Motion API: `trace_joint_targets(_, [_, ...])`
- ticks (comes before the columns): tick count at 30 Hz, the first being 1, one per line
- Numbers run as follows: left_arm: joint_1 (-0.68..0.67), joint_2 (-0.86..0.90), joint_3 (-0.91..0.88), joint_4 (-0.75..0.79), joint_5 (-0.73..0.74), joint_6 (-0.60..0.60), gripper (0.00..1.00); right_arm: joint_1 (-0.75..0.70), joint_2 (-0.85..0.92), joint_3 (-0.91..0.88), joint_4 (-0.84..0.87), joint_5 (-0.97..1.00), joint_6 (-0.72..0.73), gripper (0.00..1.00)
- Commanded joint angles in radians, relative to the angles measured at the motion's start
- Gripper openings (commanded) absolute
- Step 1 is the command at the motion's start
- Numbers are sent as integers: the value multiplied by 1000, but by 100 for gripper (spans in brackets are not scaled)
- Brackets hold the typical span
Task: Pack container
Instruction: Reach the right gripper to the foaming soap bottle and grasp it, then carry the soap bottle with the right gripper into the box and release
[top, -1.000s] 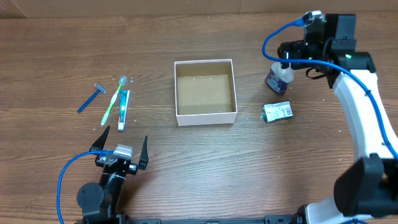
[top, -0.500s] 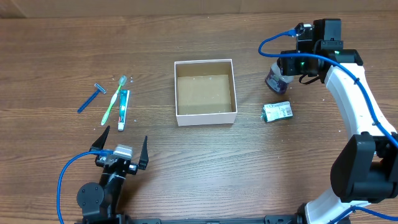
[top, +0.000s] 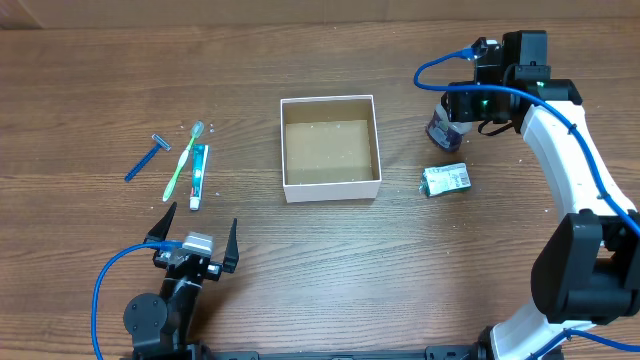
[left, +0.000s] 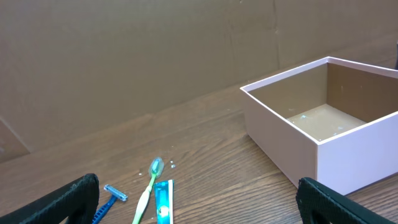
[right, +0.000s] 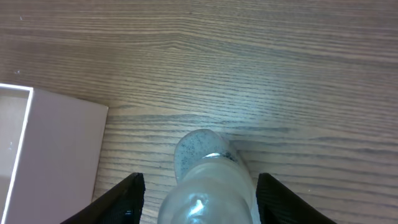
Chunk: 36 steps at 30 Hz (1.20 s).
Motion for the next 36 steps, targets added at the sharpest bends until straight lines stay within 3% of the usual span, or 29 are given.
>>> trace_joint_targets(1, [5,-9,-3,-2,0,-14,100,-1,14,-4,6,-7,-3,42])
trace_joint_targets(5, [5,-9,-3,-2,0,-14,100,-1,16,-4,9,-7,-3,37])
trace_joint_targets(8, [5,-9,-3,-2,0,-14,100,-1,18,-4,16,-4,-3,17])
trace_joint_targets(10, [5,-9,-3,-2,0,-14,100,-1,18,-1,34,19,-3,12])
trace_joint_targets(13, [5,-9,-3,-2,0,-14,100,-1,16,42,6,23,-3,9])
trace_joint_targets(21, [5,-9,-3,-2,0,-14,100,4,-9,403,-254,40,-3,8])
trace_joint_targets(24, [5,-9,-3,-2,0,-14,100,37,-14,493,-328,-38,-57,8])
trace_joint_targets(31, [5,-9,-3,-2,0,-14,100,321,-37,528,-313,-125,-200,8])
trace_joint_targets(36, [5,-9,-3,-2,0,-14,100,515,-18,523,-197,-114,-240,8])
